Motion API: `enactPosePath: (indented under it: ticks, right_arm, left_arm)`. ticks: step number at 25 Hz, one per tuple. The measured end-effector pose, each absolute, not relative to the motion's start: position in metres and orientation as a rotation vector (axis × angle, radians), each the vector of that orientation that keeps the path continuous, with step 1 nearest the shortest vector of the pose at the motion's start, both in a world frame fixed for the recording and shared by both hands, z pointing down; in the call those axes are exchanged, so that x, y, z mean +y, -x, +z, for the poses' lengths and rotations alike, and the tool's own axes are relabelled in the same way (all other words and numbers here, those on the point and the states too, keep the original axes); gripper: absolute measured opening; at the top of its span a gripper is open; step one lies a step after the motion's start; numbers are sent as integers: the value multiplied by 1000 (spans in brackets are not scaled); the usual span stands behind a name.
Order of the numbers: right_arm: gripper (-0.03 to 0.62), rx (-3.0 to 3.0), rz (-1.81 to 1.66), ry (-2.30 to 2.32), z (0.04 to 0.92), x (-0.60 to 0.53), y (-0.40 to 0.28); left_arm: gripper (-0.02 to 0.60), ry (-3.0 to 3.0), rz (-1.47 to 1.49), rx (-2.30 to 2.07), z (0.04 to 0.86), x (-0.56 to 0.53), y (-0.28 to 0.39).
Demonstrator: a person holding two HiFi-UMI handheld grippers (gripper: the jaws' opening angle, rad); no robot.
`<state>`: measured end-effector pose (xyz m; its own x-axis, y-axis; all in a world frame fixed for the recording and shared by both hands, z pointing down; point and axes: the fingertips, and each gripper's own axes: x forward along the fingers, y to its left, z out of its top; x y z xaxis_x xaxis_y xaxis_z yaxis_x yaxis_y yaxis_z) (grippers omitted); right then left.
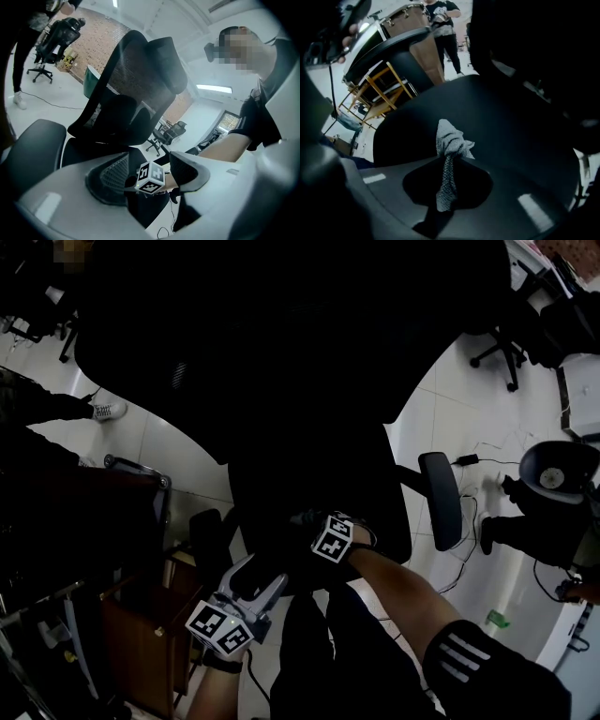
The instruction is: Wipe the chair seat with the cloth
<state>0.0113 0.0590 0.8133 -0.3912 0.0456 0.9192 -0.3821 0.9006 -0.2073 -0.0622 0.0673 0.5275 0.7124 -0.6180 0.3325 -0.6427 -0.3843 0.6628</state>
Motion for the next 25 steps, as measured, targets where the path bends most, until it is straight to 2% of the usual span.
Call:
enactPosePath:
  ticks: [4,7,13,16,25]
  right_arm:
    - [34,-1814,503,-415,810,36,-123]
    - [34,-1756,528,-528,801,26,-182]
    - [34,-1705,589,-663,790,20,-200]
    - [34,-1828,597,-634,777,25,-153]
    - [34,-2136,449,-57,748,146,90]
  left_arm:
    - [298,-2120,26,-913,520,64,43]
    - [298,-2135,18,-880,519,67,30]
    - [298,-2149,34,-853,516,70,22]
    - [298,-2142,39,-862,510,75,28]
    - [298,-2098,64,-990,506,100,82]
